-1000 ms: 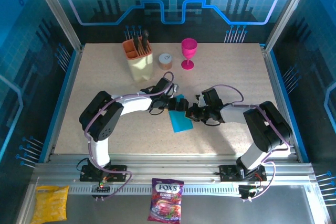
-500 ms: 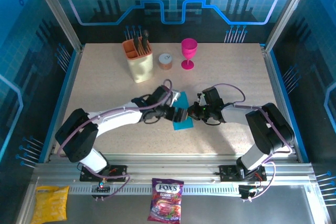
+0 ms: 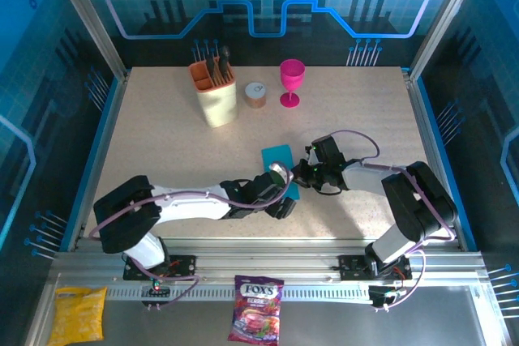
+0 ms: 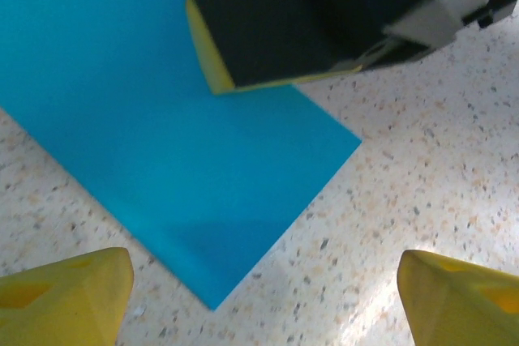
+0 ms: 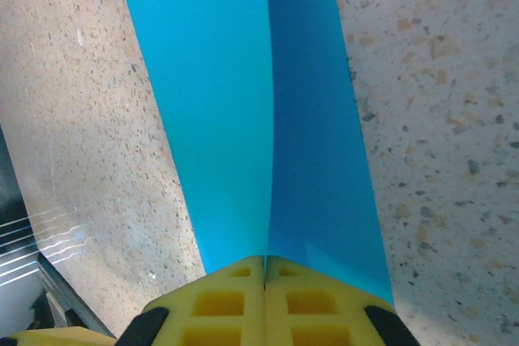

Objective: Fold a paper plane with a square sheet of paper (pick it up from the middle)
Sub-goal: Fold the triangle a second time at the center of the table.

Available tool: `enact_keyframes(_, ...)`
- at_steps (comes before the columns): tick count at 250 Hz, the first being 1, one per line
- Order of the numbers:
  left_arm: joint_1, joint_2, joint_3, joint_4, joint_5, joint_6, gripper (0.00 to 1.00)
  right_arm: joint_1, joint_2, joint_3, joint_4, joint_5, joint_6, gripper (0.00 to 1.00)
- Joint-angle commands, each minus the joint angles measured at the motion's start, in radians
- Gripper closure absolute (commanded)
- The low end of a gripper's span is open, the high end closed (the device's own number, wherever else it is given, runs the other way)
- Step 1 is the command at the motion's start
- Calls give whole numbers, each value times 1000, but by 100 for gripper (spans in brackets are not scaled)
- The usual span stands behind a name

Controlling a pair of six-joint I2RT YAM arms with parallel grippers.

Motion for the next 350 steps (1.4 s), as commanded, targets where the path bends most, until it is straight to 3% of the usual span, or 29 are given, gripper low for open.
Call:
enact_keyframes(1,-12,48,44,52,-43,44,14,12,-4,21,-23,11,9,97)
enact_keyframes(59,-13,117,95,60,-69,83,14,14,4,28,-24,4,10,97)
enact_keyframes(89,-11,142,113,65,-75,94,21,17,5,29,-24,3,12,98)
enact_keyframes(196,10,164,109,92,-3,100,87,26,-7,2,-11,4,24,97)
enact_keyframes(211,20,153,101,97,28,95,100,26,-12,-1,-10,3,26,96)
enact_keyframes(222,27,144,91,105,53,86,100,26,-20,-2,-13,0,25,92)
enact_keyframes(264,56,101,55,116,141,52,100,-10,-83,20,-107,13,-36,62)
enact_keyframes(281,59,83,41,117,168,42,100,-39,-122,35,-173,38,-71,57)
enact_keyframes(319,59,42,12,115,238,15,100,-76,-174,90,-285,61,-168,61)
enact_keyframes(330,59,33,2,114,254,3,100,-76,-166,116,-308,52,-201,68)
enact_keyframes(350,60,17,-14,118,275,-17,100,-76,-125,161,-320,2,-247,88)
